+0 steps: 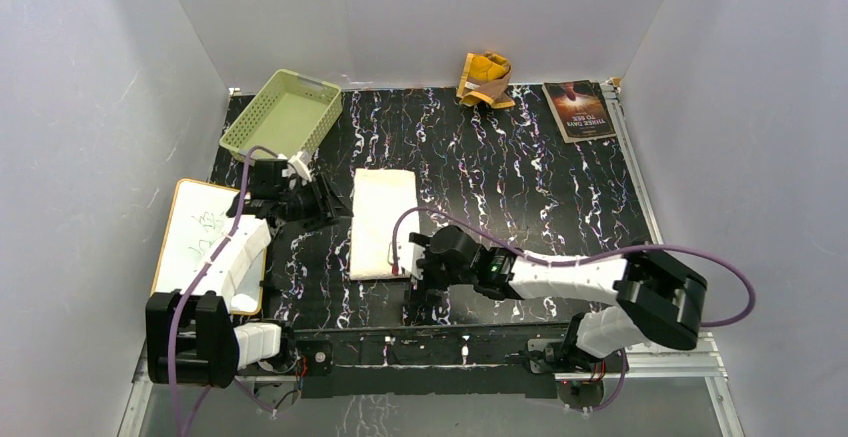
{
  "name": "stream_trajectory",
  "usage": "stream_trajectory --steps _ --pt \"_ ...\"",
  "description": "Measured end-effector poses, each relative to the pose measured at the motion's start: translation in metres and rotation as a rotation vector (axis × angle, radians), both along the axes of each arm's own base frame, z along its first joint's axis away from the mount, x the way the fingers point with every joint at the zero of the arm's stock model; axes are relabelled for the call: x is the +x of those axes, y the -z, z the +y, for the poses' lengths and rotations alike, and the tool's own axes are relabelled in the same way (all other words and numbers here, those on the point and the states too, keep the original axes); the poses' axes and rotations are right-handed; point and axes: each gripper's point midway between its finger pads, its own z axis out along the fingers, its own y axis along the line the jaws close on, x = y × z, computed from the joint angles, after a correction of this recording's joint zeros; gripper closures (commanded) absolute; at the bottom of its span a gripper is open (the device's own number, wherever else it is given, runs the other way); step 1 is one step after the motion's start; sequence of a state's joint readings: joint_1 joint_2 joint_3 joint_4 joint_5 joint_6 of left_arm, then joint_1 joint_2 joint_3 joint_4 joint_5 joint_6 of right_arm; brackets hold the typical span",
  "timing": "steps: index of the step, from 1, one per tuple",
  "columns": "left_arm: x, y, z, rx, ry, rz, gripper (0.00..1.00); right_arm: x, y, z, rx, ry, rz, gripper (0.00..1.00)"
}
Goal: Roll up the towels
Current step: Roll the towel at the center of the board.
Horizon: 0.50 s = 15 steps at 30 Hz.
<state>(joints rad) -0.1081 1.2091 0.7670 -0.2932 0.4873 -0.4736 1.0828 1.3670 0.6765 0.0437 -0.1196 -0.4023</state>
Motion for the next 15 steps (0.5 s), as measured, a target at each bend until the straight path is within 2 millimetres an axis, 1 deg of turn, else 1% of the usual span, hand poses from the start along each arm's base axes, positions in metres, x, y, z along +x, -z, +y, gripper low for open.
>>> stream_trajectory --steps 2,4,7,10,13,15 --pt "-0.005 0.007 0.011 -0.020 -0.031 0.039 0.51 -0.006 0.017 0.001 -0.043 -0.072 -0.001 0.22" --pt "-0.009 0.011 0.016 -0.042 -0.046 0.063 0.50 -0.008 0.026 0.007 -0.051 -0.125 -0.010 0.25" --pt "-0.015 0.015 0.015 -0.077 -0.040 0.087 0.48 -0.010 0.039 0.017 -0.067 -0.190 -0.012 0.27" --pt "-0.018 0.013 0.011 -0.106 -0.021 0.089 0.48 -0.010 0.051 0.028 -0.076 -0.233 -0.008 0.29" --pt "-0.020 0.012 0.009 -0.125 -0.008 0.089 0.48 -0.006 0.051 0.043 -0.045 -0.259 -0.025 0.30" --pt "-0.020 0.010 0.008 -0.135 -0.001 0.086 0.48 -0.004 0.051 0.050 -0.027 -0.270 -0.036 0.33"
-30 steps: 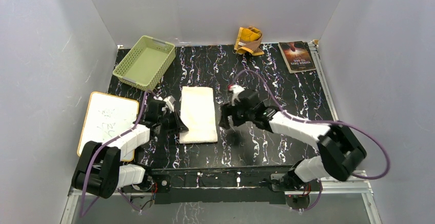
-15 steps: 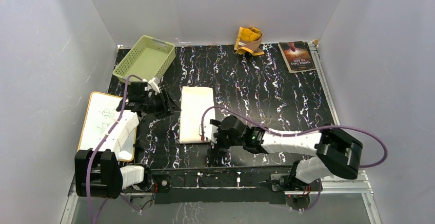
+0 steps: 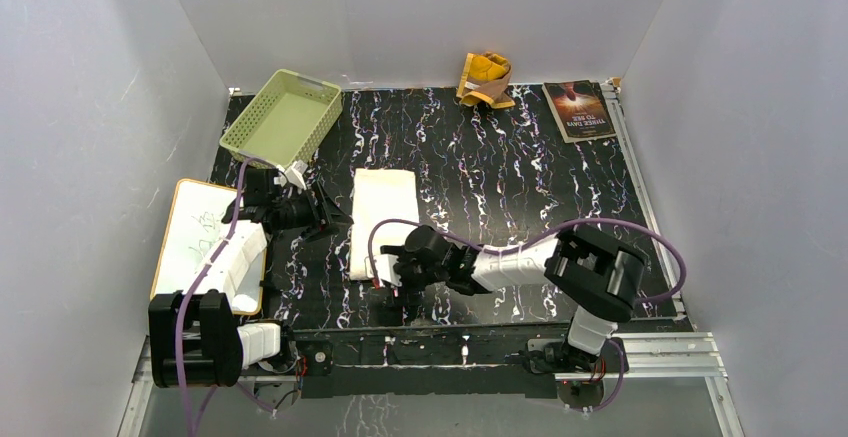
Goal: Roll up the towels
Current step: Roll the towel at the center of the board.
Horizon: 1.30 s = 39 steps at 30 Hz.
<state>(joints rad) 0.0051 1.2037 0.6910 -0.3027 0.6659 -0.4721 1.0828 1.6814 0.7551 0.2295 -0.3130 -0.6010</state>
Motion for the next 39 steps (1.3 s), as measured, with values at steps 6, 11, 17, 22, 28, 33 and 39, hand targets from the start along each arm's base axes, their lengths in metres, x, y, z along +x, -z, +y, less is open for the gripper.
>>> stream_trajectory --steps 6,11,17,22,28,33,39 --pt "-0.001 -0.001 0.001 -0.017 0.005 -0.004 0.48 0.006 0.001 0.013 0.013 -0.014 -0.014 0.58" --pt "-0.001 -0.002 0.005 -0.026 0.003 -0.005 0.48 0.006 0.004 0.012 0.004 -0.017 -0.015 0.71" --pt "-0.002 -0.003 0.009 -0.040 -0.005 0.001 0.48 0.006 0.008 0.010 -0.012 -0.010 -0.010 1.00" --pt "-0.006 -0.011 0.008 -0.044 0.005 -0.026 0.47 0.013 0.007 0.021 -0.030 0.011 0.028 1.00" --pt "-0.016 -0.028 0.006 -0.049 0.014 -0.089 0.47 0.005 0.000 0.019 -0.043 0.110 0.280 1.00" --pt "-0.019 -0.035 0.004 -0.060 0.023 -0.112 0.47 0.001 -0.021 0.016 0.010 0.232 0.511 1.00" --pt "-0.020 -0.037 0.003 -0.075 0.026 -0.106 0.47 0.034 -0.066 0.036 0.082 0.326 0.745 1.00"
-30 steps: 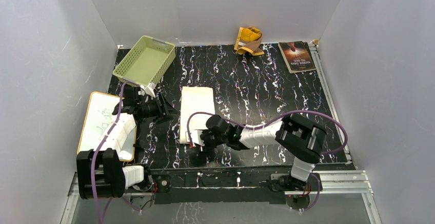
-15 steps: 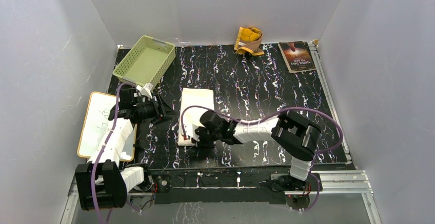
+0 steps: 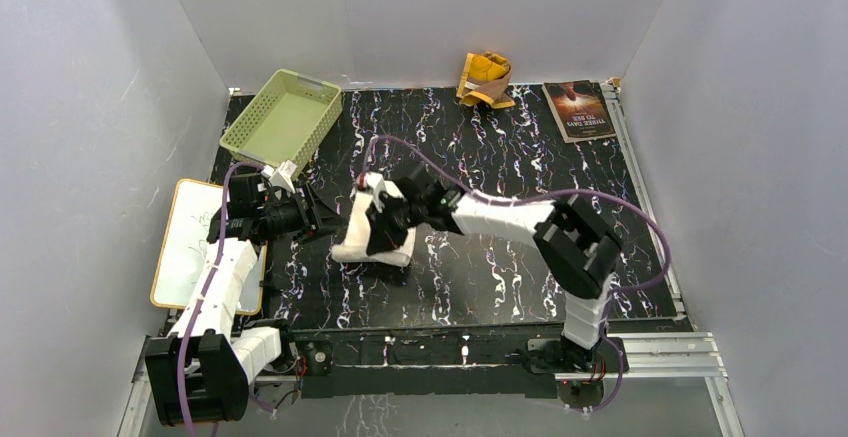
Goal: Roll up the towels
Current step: Roll the towel at the center of the board.
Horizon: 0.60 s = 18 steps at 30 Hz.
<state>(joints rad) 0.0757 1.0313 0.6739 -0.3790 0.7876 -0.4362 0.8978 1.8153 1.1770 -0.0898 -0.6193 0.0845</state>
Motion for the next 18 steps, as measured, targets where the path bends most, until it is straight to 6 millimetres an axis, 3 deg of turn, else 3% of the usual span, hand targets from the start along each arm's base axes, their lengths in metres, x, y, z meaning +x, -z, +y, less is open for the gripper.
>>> stream_trajectory --steps 4,9,14,18 --pt "-0.001 -0.001 -0.001 -0.008 0.004 0.001 0.47 0.036 -0.005 0.010 0.011 0.032 0.115 1.00" --pt "-0.001 -0.003 -0.002 -0.013 0.008 0.004 0.48 0.057 0.027 0.002 -0.055 0.052 0.290 1.00" --pt "-0.001 -0.007 -0.003 -0.021 0.013 0.000 0.50 0.054 0.059 -0.005 -0.130 0.050 0.405 1.00" --pt "-0.001 -0.010 -0.005 -0.039 0.015 -0.001 0.54 0.050 0.069 -0.006 -0.144 0.041 0.441 1.00"
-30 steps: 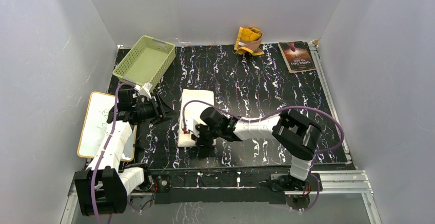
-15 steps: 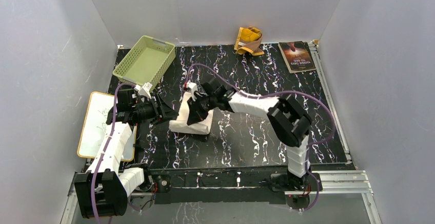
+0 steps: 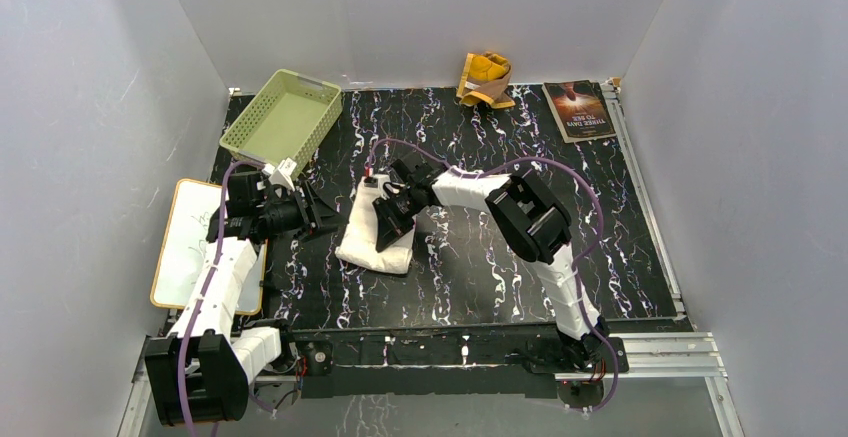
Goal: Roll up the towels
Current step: Roll the towel at the center of the board.
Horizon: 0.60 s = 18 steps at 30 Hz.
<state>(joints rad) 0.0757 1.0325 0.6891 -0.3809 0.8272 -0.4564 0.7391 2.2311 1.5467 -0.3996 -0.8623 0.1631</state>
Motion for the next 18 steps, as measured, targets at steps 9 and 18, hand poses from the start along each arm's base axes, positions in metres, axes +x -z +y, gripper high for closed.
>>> stream_trajectory --steps 9,18 --pt "-0.006 0.015 -0.004 -0.038 -0.010 0.044 0.57 0.008 -0.001 0.002 0.016 0.027 -0.006 1.00" --pt "0.003 0.001 -0.003 -0.036 -0.009 0.002 0.57 0.011 -0.036 0.007 0.059 0.052 -0.038 1.00"
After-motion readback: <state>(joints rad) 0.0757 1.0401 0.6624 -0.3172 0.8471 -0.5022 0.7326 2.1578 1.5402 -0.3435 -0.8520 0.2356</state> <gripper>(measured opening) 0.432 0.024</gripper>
